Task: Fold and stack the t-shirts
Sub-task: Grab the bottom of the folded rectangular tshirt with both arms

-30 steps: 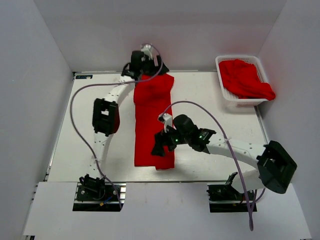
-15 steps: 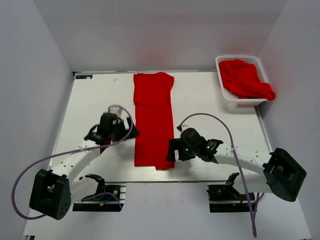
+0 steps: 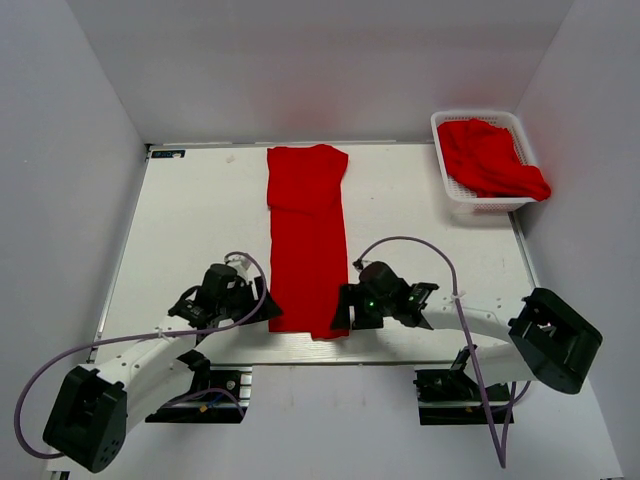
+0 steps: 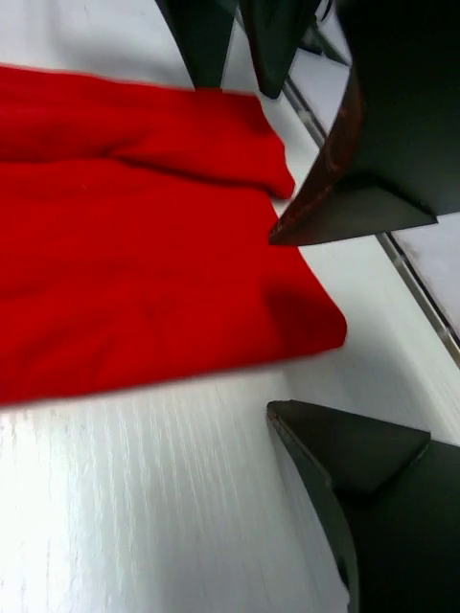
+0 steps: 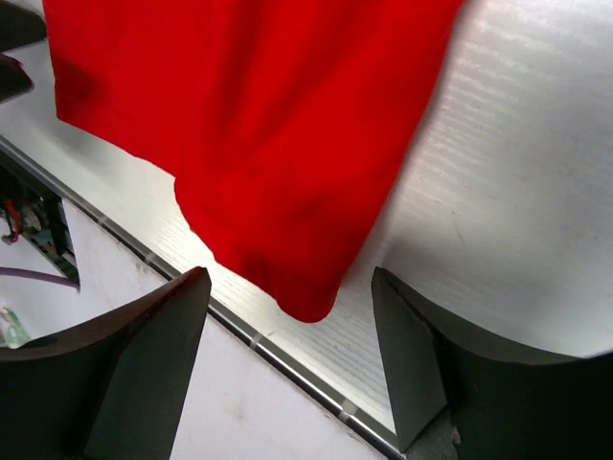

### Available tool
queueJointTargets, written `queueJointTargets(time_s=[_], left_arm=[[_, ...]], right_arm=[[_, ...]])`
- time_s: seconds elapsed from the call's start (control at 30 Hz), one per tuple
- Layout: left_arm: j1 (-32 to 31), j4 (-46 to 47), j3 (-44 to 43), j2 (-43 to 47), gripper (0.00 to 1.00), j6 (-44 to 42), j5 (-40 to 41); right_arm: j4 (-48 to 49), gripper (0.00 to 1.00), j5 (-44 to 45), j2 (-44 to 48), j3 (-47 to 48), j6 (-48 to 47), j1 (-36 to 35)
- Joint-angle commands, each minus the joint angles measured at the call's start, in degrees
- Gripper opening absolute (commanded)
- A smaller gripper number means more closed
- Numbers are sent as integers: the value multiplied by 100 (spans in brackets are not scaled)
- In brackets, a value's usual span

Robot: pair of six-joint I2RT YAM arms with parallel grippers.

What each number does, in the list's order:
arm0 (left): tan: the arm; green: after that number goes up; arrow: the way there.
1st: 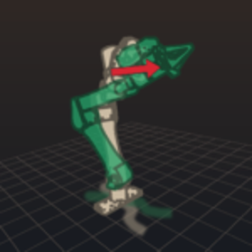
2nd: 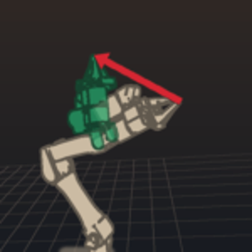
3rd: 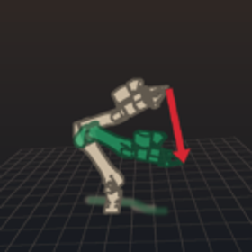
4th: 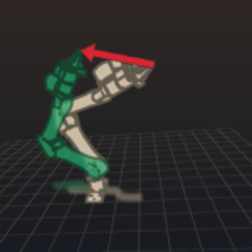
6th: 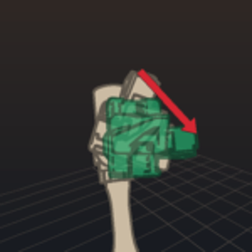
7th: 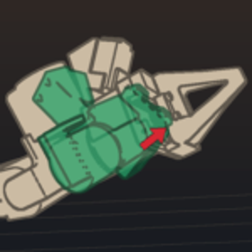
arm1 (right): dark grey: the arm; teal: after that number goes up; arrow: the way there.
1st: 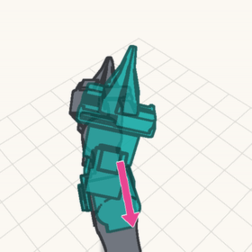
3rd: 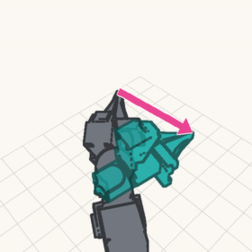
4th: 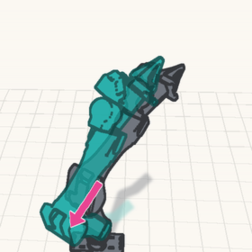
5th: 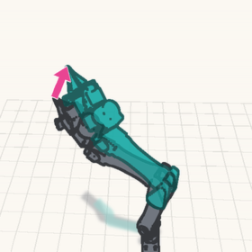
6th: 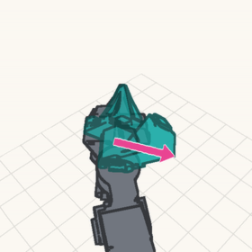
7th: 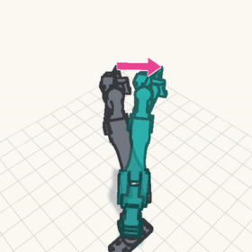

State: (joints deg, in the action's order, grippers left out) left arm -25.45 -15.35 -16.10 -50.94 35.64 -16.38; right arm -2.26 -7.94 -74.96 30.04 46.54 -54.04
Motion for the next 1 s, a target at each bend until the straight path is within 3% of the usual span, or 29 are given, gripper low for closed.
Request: queueJointTargets(time_s=[0.0, 0.23, 0.27, 0.3, 0.37, 0.43, 0.47, 0.7, 0.77, 0.97], left_arm=[[-196, -126, 265, -170, 72, 13, -41], [-505, -153, 327, -338, 48, 13, 30], [-583, -91, 414, -442, 45, 13, 30], [-584, -91, 414, -443, 33, 13, 30], [-697, -91, 414, -540, 20, 13, 82], [-750, -91, 301, -593, 0, 66, 135], [-751, -91, 300, -532, 0, 66, 205], [-751, -179, -841, -504, 0, 66, 802], [-610, -56, -1193, -793, 0, 66, 988], [-558, -116, -2300, -1620, 0, -75, 1593]], right_arm=[[347, 72, -154, -133, -113, 267, -1], [490, 45, -287, -388, -104, 320, 7], [499, 37, -269, -388, -104, 338, -18], [499, 31, -286, -405, -113, 338, -1], [507, 15, -260, -371, -113, 329, -10], [516, 5, -234, -344, -95, 294, -1], [516, 0, -216, -309, -104, 242, -10], [235, 0, 231, -229, 475, -232, 25], [-298, 0, 661, -352, 930, -383, 113], [-380, 0, 768, -808, 1732, -813, 656]])
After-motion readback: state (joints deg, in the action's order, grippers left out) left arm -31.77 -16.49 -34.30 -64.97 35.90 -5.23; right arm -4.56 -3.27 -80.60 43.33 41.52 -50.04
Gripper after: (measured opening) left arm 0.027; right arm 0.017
